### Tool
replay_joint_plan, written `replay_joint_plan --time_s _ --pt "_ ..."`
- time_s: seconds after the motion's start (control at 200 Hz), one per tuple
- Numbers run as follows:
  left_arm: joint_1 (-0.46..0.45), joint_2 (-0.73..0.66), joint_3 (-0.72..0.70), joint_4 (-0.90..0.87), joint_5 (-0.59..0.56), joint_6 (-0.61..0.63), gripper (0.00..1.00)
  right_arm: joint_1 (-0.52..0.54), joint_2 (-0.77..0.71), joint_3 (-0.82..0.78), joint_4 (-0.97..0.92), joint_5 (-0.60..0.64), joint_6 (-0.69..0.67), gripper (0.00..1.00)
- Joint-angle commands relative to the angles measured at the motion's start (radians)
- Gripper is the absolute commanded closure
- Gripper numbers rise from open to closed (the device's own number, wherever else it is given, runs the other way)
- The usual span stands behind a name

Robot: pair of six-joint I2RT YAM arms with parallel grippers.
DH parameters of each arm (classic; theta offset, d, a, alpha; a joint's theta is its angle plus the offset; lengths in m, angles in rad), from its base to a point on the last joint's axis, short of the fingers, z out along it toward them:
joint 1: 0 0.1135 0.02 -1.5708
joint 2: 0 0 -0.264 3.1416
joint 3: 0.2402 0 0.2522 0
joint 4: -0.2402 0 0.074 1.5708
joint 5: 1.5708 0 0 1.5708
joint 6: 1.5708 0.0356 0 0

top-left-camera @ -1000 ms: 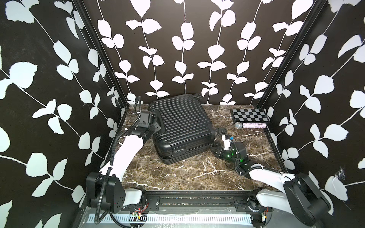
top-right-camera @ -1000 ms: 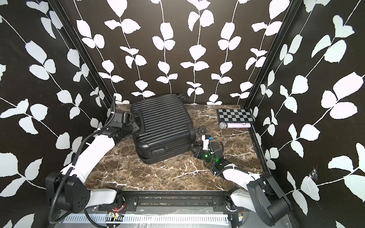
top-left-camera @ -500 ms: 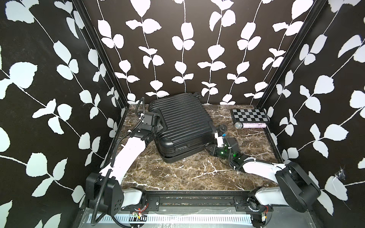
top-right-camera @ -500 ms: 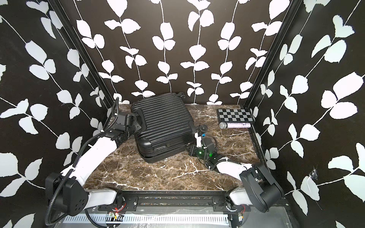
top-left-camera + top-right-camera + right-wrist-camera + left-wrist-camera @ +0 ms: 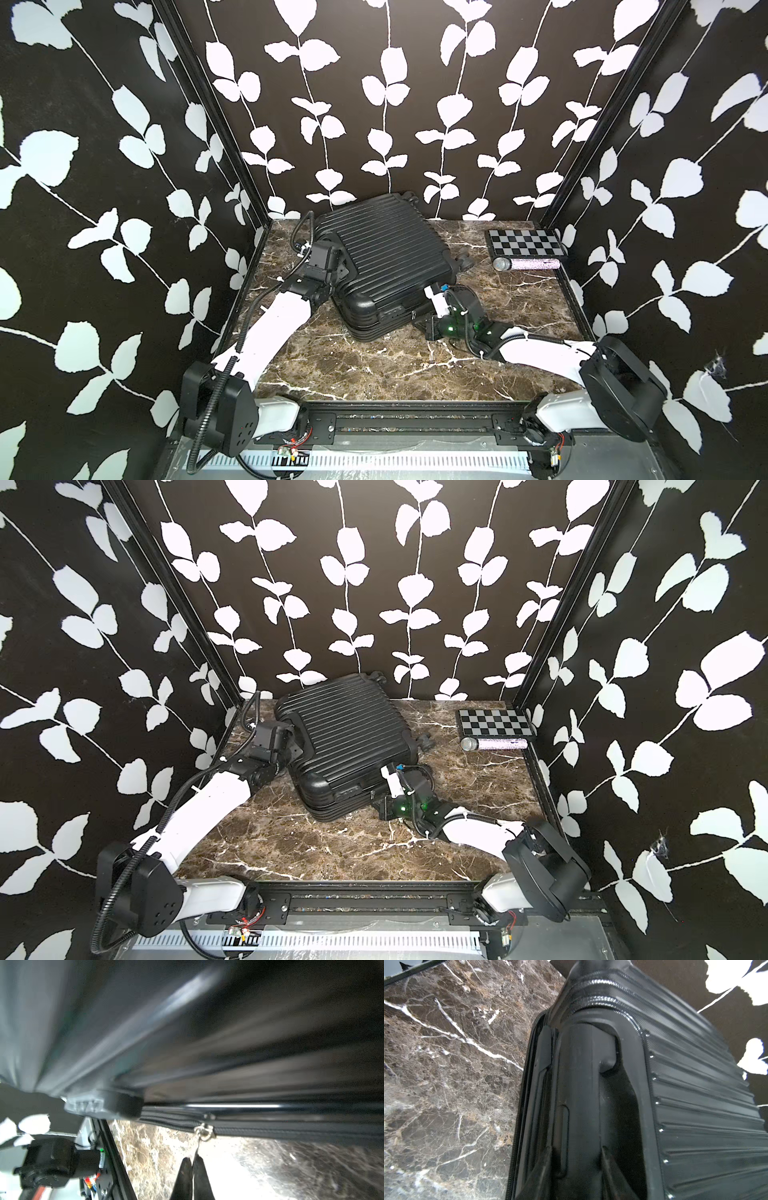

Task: Close the suitcase zippers
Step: Zip the zipper on the suitcase.

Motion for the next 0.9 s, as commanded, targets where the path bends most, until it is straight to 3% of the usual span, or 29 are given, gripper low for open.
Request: replay_joint_plan --time_s 0.0,0.486,0.897 --pt "-0.052 -0.029 -0.002 0.124 0.137 -0.099 1.0 0.081 0.017 0.085 0.084 -0.101 -0.112 1.0" --pt "-0.097 -0.057 -0.02 0.12 0.05 -0.128 1.0 0.273 0.159 0.293 -0.02 0.015 -0.285 1.0" --pt "-0.125 -0.05 -0.006 0.131 0.025 -0.142 1.0 0.326 0.241 0.373 -0.037 0.056 -0.322 1.0"
